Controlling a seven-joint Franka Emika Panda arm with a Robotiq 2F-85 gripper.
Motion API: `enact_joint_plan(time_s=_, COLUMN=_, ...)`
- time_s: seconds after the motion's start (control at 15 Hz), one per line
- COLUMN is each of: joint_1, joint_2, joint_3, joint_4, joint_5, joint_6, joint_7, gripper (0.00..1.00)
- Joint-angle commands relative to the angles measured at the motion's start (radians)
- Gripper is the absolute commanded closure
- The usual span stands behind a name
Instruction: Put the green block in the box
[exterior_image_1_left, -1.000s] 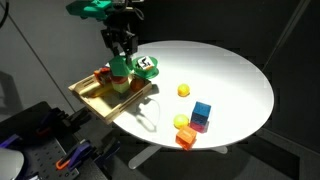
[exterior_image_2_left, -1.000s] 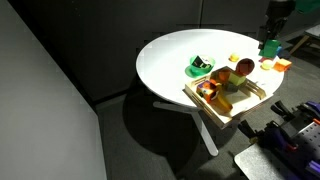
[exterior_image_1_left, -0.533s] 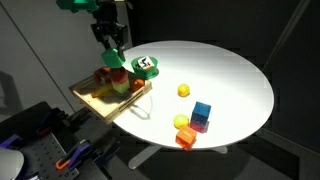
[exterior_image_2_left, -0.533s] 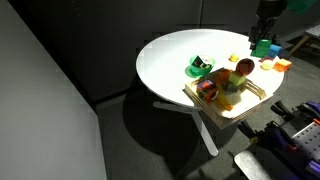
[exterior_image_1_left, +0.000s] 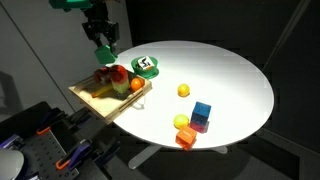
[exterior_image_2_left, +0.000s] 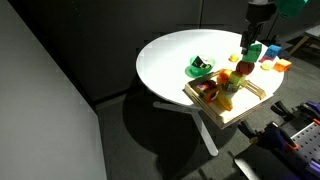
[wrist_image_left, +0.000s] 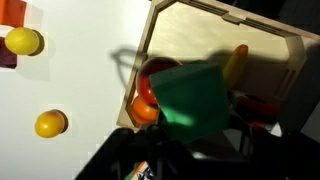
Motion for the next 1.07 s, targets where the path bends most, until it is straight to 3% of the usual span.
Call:
enact_joint_plan(time_s=0.0, joint_1=0.022, joint_2=0.014, joint_3=0.026, joint_4=0.017, joint_5=-0.007, joint_6=-0.021, joint_7=0.028, gripper=0.67)
enact_joint_plan(time_s=1.0, joint_1=0.078, joint_2=0.211, joint_3=0.091, joint_4=0.099, joint_5=-0.016, joint_6=-0.048, joint_7=0.063, gripper=0.67)
